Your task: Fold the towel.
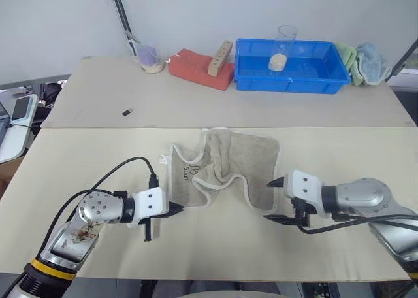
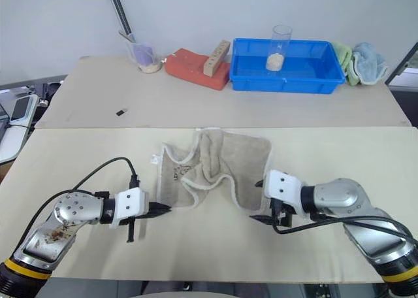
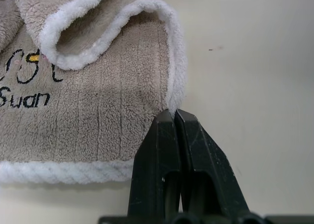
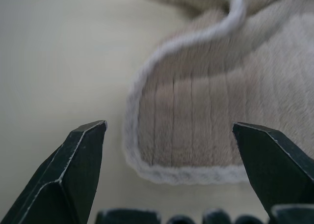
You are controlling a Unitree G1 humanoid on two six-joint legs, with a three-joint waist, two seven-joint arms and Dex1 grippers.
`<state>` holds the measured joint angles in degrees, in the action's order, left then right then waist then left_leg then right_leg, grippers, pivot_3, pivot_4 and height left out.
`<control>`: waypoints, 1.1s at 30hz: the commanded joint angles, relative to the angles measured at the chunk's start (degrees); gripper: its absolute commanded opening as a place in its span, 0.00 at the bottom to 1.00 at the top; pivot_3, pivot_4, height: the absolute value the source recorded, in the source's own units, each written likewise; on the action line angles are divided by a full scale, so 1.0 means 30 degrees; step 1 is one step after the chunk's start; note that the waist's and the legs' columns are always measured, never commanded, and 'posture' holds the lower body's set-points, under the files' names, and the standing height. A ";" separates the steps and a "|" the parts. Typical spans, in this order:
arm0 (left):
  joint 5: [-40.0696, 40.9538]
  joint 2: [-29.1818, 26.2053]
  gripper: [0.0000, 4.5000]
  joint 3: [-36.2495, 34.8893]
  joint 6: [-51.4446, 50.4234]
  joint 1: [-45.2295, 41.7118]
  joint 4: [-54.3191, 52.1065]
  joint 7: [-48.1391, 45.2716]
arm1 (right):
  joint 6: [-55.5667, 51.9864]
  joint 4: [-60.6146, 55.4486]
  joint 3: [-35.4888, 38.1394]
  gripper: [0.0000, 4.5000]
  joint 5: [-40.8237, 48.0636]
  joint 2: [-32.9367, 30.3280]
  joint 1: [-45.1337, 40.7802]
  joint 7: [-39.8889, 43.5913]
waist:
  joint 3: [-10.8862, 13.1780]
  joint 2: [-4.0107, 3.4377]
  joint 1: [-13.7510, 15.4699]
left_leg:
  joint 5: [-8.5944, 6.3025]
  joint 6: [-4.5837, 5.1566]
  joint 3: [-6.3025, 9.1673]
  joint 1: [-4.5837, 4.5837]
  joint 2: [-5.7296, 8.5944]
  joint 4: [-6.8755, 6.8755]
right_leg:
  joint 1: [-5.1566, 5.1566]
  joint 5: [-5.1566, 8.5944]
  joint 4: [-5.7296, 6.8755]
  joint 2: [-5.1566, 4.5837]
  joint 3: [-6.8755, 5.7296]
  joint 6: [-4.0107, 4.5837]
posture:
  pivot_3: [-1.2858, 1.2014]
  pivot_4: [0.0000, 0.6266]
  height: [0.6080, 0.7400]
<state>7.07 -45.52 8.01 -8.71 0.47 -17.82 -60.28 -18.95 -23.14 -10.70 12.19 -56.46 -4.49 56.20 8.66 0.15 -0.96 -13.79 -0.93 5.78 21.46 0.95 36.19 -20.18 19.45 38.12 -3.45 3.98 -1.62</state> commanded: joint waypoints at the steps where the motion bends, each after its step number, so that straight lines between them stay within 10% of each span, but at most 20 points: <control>1: 0.0528 -0.0270 0.02 -0.0904 -0.0609 0.0500 -0.1220 0.0452 | 0.1508 0.0724 -0.0170 1.00 -0.1080 0.0193 0.0426 0.0094 | 0.0000 -0.0001 0.0007 | 0.0000 0.0000 0.0001 0.0000 -0.0001 0.0000 | 0.0001 0.0000 0.0000 -0.0003 0.0002 0.0000 | 0.52 0.24 1.00; 15: 0.0514 -0.0566 0.00 -0.2450 -0.0011 0.1960 -0.0728 0.1096 | 0.2504 0.2923 -0.0257 0.01 -0.2429 0.1259 -0.0307 0.0040 | -0.0011 0.0035 -0.0024 | -0.0001 -0.0001 0.0015 -0.0060 -0.0011 -0.0002 | 0.0045 -0.0001 0.0000 -0.0002 0.0009 0.0001 | 0.52 0.24 1.00; 26: 0.5235 -0.4234 0.00 -0.5212 -0.3435 0.0836 0.1114 -0.3892 | -0.1671 0.0703 0.7641 0.01 0.4040 -0.2094 0.2949 0.3811 | -0.0003 0.0023 0.0089 | -0.0001 0.0001 0.0036 0.0019 -0.0001 0.0008 | 0.0017 -0.0001 -0.0002 -0.0026 -0.0008 0.0001 | 0.52 0.24 1.00; 33: 0.5021 -0.1526 0.00 -0.4167 -0.4874 -0.8998 0.8998 -0.2004 | -0.4280 0.4878 0.9959 0.01 0.5749 -0.3199 -0.1867 0.3510 | 0.0009 0.0016 0.0001 | 0.0000 0.0002 -0.0001 -0.0061 0.0003 0.0030 | 0.0057 -0.0001 0.0028 0.0017 -0.0019 0.0001 | 0.52 0.24 1.00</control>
<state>22.78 -50.36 -4.87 -23.30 -23.80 5.42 -67.87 -31.00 -10.39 18.33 28.39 -65.42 -8.02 67.47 8.69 0.20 -0.95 -13.79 -0.92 5.77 21.37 1.01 36.33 -20.10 19.45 38.23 -3.41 3.92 -1.62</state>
